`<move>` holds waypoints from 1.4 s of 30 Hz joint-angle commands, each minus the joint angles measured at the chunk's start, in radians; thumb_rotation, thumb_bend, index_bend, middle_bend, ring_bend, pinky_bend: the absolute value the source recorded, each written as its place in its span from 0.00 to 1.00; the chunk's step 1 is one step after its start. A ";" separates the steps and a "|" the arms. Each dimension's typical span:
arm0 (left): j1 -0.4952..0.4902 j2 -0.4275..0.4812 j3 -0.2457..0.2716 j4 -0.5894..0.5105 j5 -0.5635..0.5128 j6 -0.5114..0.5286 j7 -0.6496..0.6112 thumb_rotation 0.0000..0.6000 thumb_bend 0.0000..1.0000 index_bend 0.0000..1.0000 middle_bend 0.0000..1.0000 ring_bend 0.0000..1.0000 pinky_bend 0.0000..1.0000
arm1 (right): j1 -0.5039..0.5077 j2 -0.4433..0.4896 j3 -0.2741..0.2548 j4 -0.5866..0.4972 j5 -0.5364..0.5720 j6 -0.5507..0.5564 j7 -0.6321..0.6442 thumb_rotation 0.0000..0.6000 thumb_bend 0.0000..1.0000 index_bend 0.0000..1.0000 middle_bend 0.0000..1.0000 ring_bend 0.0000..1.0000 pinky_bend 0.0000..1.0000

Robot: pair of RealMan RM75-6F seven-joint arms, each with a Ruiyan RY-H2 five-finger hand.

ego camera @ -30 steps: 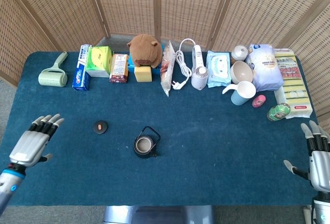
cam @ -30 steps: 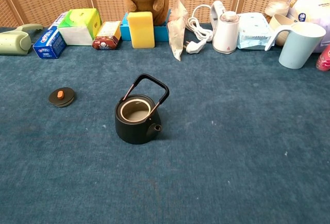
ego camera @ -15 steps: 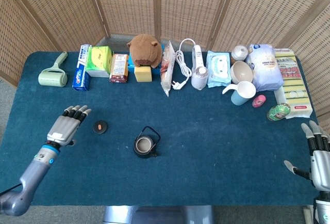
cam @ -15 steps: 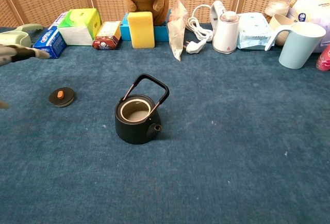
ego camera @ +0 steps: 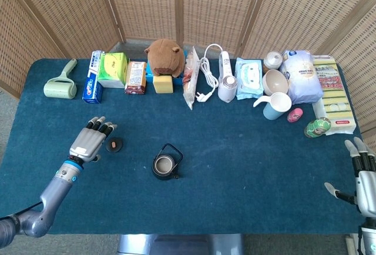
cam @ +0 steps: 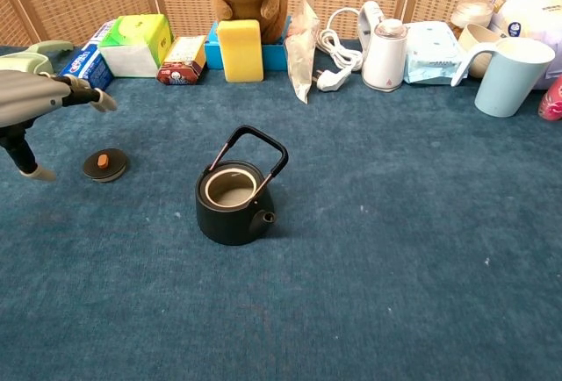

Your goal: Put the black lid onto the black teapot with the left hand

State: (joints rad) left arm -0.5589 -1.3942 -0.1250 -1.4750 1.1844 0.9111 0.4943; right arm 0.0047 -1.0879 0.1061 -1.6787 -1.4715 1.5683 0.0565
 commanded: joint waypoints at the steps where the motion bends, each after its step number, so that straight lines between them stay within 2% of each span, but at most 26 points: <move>1: -0.017 -0.018 0.002 -0.004 -0.069 0.002 0.080 1.00 0.14 0.18 0.15 0.00 0.07 | 0.000 0.001 -0.001 -0.001 -0.001 -0.001 0.002 1.00 0.13 0.00 0.00 0.00 0.00; 3: -0.021 -0.025 0.003 -0.009 -0.091 0.007 0.105 1.00 0.14 0.22 0.12 0.00 0.07 | 0.000 0.002 -0.001 -0.002 -0.002 0.000 0.004 1.00 0.13 0.00 0.00 0.00 0.00; 6: -0.030 -0.035 0.007 -0.018 -0.130 0.012 0.147 1.00 0.14 0.22 0.10 0.00 0.07 | -0.001 0.005 0.000 -0.003 -0.002 0.002 0.009 1.00 0.13 0.00 0.00 0.00 0.00; 19: -0.070 -0.083 0.016 -0.018 -0.218 0.055 0.246 1.00 0.14 0.22 0.10 0.00 0.07 | -0.001 0.011 -0.002 -0.003 -0.005 -0.001 0.023 1.00 0.13 0.00 0.00 0.00 0.00; 42: -0.117 -0.143 0.036 0.004 -0.314 0.095 0.336 1.00 0.21 0.25 0.08 0.00 0.07 | -0.004 0.025 -0.002 -0.004 -0.008 0.001 0.063 1.00 0.13 0.00 0.00 0.00 0.00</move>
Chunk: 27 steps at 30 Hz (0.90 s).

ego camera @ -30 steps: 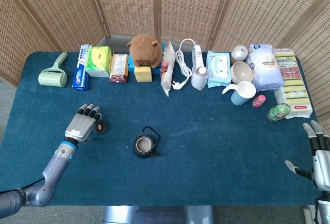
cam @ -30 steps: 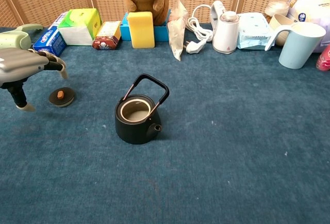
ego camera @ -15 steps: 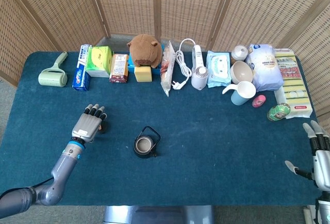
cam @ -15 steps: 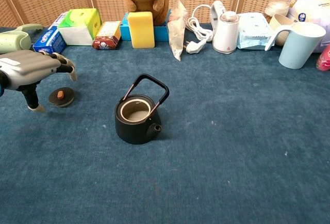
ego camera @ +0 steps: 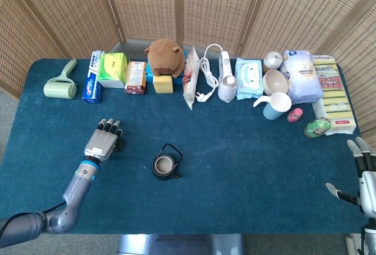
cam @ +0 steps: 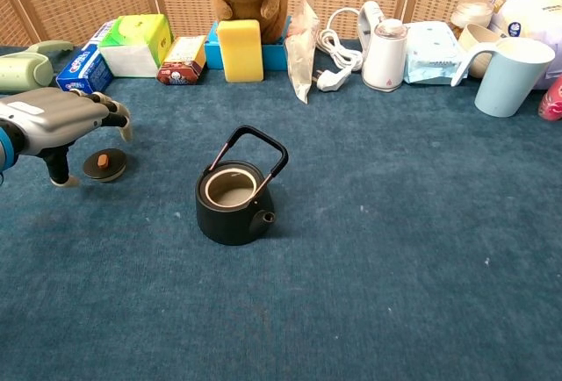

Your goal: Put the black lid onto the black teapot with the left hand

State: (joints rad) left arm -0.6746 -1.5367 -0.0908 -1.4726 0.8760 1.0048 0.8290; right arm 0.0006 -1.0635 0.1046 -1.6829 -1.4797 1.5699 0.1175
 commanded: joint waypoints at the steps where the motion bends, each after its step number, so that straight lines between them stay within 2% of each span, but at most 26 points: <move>1: -0.003 -0.002 0.002 0.003 -0.010 0.002 0.002 1.00 0.21 0.25 0.08 0.00 0.07 | 0.000 0.001 0.000 0.001 0.000 -0.001 0.003 1.00 0.13 0.00 0.00 0.00 0.00; 19: -0.020 -0.017 0.021 0.009 -0.029 0.018 0.013 1.00 0.22 0.26 0.08 0.00 0.07 | 0.000 0.001 0.000 0.003 -0.001 -0.001 0.009 1.00 0.13 0.00 0.00 0.00 0.00; 27: -0.022 -0.022 0.032 0.010 -0.027 0.034 0.021 1.00 0.24 0.32 0.08 0.00 0.07 | -0.001 0.003 -0.001 0.003 -0.005 0.003 0.013 1.00 0.13 0.00 0.00 0.00 0.00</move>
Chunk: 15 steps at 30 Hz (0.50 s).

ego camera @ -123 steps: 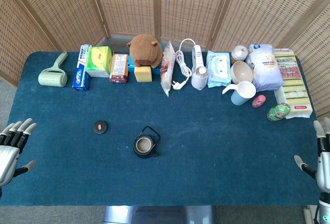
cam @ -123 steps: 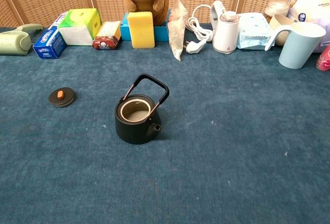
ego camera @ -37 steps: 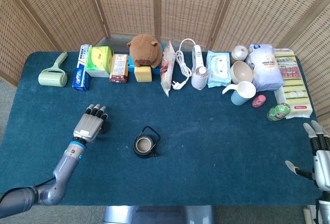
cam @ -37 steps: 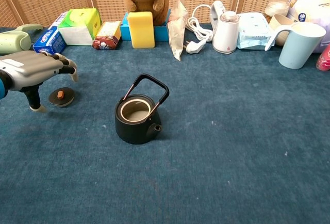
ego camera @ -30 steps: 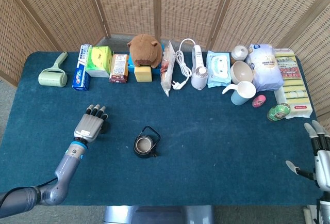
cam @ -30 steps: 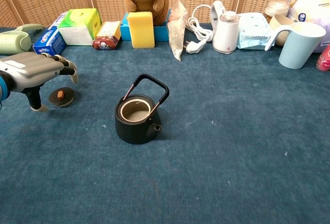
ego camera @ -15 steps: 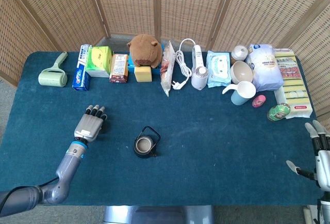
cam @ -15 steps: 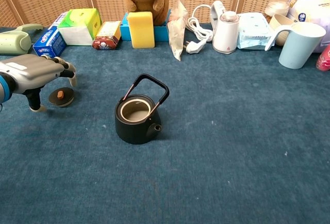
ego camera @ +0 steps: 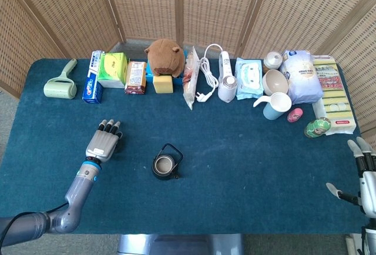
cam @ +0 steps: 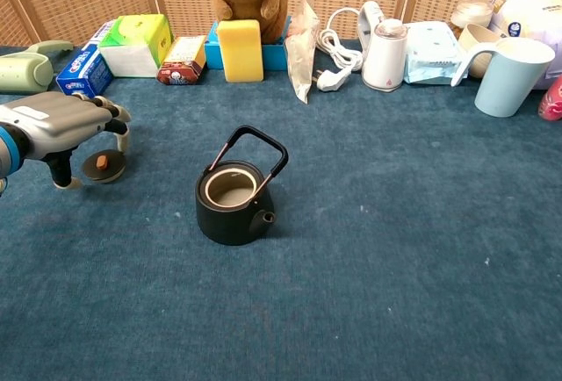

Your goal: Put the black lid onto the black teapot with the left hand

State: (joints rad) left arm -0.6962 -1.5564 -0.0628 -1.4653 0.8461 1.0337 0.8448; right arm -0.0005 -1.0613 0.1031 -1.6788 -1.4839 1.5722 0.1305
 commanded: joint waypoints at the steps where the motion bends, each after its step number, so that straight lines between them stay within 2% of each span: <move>1: 0.000 -0.005 0.006 0.005 0.004 0.008 0.007 1.00 0.25 0.32 0.08 0.00 0.07 | 0.000 0.001 0.000 -0.001 -0.002 0.001 0.001 1.00 0.13 0.00 0.00 0.00 0.00; 15: 0.000 -0.030 0.015 0.024 0.014 0.026 0.004 1.00 0.26 0.33 0.08 0.00 0.07 | -0.001 0.003 -0.002 0.001 -0.007 0.004 0.011 1.00 0.13 0.00 0.00 0.00 0.00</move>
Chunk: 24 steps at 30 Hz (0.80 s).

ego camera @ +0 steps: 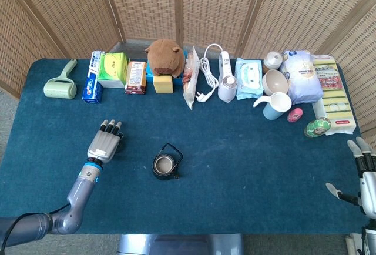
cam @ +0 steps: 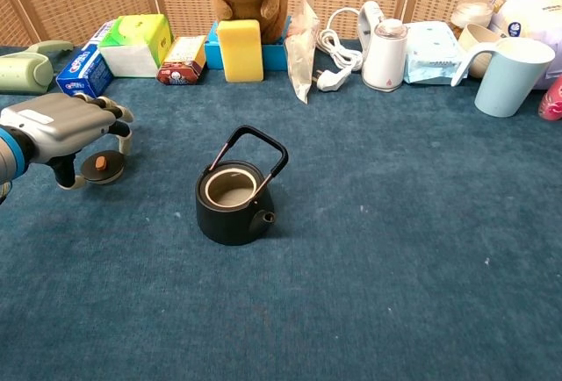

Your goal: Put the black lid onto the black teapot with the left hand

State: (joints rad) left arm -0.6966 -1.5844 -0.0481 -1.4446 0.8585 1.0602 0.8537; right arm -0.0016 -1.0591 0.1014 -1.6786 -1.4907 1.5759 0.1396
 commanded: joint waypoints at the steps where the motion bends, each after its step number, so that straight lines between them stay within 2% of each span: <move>1: 0.001 -0.002 0.001 0.006 0.005 0.001 -0.007 1.00 0.26 0.33 0.08 0.00 0.07 | 0.000 0.001 0.000 0.001 0.000 0.000 0.003 1.00 0.13 0.00 0.00 0.00 0.00; 12: 0.006 -0.010 0.002 0.023 0.027 0.011 -0.026 1.00 0.28 0.35 0.08 0.00 0.07 | 0.000 0.003 -0.001 0.000 -0.001 -0.001 0.010 1.00 0.13 0.00 0.00 0.00 0.00; 24: 0.012 0.013 -0.006 -0.009 0.051 0.029 -0.043 1.00 0.28 0.35 0.08 0.00 0.07 | -0.001 0.004 -0.001 0.000 -0.001 -0.001 0.011 1.00 0.13 0.00 0.00 0.00 0.00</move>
State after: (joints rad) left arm -0.6853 -1.5764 -0.0507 -1.4470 0.9030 1.0853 0.8157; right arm -0.0021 -1.0553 0.0999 -1.6787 -1.4917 1.5750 0.1502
